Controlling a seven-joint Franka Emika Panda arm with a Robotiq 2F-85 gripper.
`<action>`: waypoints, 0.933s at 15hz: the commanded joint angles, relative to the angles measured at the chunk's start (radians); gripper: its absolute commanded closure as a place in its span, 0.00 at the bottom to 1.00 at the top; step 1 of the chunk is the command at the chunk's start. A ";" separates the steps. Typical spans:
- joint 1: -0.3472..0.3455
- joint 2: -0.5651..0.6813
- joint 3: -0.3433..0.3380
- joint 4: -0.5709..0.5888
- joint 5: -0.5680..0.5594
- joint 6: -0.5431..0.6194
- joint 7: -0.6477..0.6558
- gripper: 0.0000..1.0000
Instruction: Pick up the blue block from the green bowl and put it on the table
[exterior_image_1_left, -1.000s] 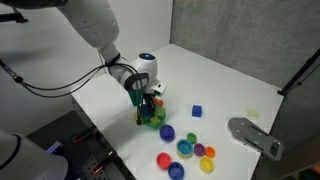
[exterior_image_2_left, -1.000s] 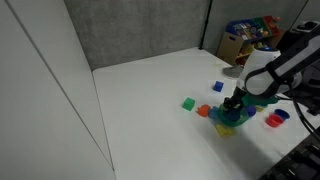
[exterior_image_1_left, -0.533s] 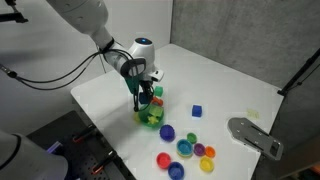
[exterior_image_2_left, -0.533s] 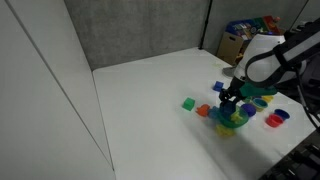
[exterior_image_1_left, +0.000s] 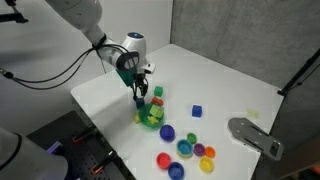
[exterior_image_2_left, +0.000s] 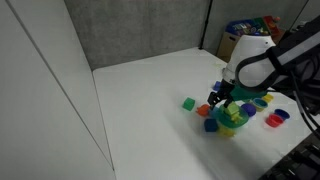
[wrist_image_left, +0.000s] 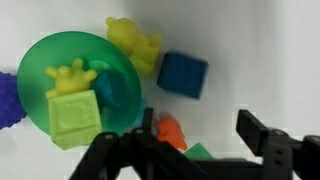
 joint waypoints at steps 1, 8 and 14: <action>0.017 0.006 -0.024 0.068 -0.052 -0.107 -0.008 0.00; -0.025 -0.087 -0.040 0.145 -0.122 -0.403 -0.108 0.00; -0.049 -0.236 -0.062 0.163 -0.247 -0.614 -0.116 0.00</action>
